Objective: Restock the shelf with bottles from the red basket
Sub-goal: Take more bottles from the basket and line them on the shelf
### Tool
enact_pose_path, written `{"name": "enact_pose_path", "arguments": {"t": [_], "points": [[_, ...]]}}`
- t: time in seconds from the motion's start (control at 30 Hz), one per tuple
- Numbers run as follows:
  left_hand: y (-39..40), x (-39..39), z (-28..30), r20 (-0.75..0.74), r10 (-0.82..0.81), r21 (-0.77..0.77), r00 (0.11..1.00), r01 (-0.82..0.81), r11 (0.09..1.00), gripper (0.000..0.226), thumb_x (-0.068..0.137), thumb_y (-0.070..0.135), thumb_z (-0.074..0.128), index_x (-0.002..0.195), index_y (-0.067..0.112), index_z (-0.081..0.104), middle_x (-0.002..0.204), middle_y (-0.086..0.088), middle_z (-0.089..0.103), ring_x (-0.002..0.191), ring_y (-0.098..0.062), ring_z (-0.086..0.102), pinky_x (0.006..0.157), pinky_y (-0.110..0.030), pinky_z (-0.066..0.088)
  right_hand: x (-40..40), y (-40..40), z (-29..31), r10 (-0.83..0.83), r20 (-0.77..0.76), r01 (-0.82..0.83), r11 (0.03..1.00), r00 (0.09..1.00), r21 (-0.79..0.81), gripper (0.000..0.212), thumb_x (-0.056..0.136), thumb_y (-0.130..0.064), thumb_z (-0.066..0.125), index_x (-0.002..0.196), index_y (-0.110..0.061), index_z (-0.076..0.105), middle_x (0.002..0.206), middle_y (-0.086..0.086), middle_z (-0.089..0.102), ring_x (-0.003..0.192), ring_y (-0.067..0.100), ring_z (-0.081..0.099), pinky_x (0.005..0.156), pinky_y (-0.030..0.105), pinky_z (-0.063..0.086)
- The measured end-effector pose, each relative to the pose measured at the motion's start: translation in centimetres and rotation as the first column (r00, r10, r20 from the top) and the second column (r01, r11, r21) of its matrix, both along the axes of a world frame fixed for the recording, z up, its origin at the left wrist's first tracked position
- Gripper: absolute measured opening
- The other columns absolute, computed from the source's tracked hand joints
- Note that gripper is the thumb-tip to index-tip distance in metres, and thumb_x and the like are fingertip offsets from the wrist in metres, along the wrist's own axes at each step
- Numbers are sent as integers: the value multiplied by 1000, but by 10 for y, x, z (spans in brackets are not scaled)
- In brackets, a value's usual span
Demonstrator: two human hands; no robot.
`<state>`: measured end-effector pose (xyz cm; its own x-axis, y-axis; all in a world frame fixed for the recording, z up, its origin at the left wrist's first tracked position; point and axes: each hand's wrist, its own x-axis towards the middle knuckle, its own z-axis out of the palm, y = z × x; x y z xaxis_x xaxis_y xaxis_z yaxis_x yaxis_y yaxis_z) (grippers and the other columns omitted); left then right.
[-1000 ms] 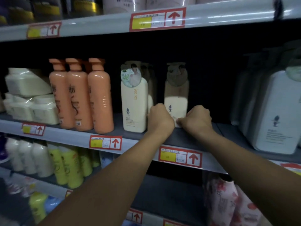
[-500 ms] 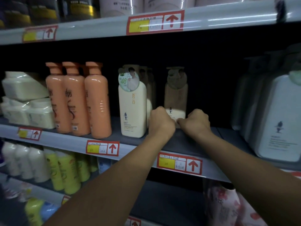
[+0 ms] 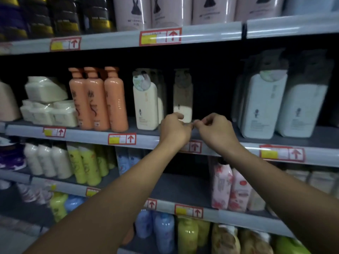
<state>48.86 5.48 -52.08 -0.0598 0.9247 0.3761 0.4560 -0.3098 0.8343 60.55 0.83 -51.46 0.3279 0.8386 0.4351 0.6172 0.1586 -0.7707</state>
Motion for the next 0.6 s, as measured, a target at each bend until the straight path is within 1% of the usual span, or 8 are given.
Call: {"name": "enact_pose_path", "arguments": {"t": [0.07,0.13,0.17,0.27,0.33,0.4,0.5,0.6], "points": [[-26,9,-8,65,-52,30,997,50,998,42,91,26,74,128,10,64,111,-7,75,104,-21,70,96,-36,56,6,-24,-6,-11,40,7,994,999,108,19,93,-33,66,98,-15,67,85,-5,67,88,18,65,75,27,44],[-52,21,-21,123,-111,75,986,103,992,36,91,22,71,125,11,65,114,-7,75,104,-22,71,94,-42,58,14,-50,-16,-20,110,-3,978,994,211,19,94,-31,65,103,-15,67,89,-4,68,89,16,64,78,29,48],[-64,28,-29,133,-146,89,980,135,987,34,91,18,69,124,11,65,114,-7,74,105,-21,71,93,-41,59,20,-63,-24,-13,144,-22,970,990,243,18,95,-29,64,104,-14,67,92,-2,69,88,15,64,78,28,49],[-105,49,-56,147,-241,103,959,227,968,34,89,9,68,122,11,66,110,-3,73,104,-16,70,92,-29,58,46,-107,-54,-3,210,-55,962,978,268,15,95,-27,64,102,-14,67,90,-2,70,83,9,63,73,22,47],[-134,64,-81,184,-339,94,923,327,940,35,83,14,74,117,15,66,107,-3,73,100,-16,71,92,-30,58,69,-138,-79,-7,215,-47,968,977,245,16,94,-29,65,99,-14,68,84,-5,67,77,4,61,71,19,47],[-166,79,-118,159,-415,60,896,411,910,42,75,26,77,115,16,66,109,-5,73,99,-15,72,88,-30,60,99,-177,-118,-8,251,-30,988,968,149,20,95,-30,64,100,-12,68,83,-4,67,75,5,61,71,22,49],[-208,94,-181,91,-549,-51,831,554,831,45,80,21,82,122,16,66,115,-2,72,90,-7,70,79,-21,58,151,-232,-180,39,379,3,994,925,-107,20,96,-28,65,103,-10,68,88,0,69,80,13,63,76,30,50],[-240,115,-242,28,-661,-184,750,654,734,41,81,23,82,119,28,66,115,6,72,89,-4,69,82,-25,58,197,-270,-243,94,440,103,910,893,-403,17,94,-23,69,102,-8,71,92,7,72,87,25,69,79,37,52]]}}
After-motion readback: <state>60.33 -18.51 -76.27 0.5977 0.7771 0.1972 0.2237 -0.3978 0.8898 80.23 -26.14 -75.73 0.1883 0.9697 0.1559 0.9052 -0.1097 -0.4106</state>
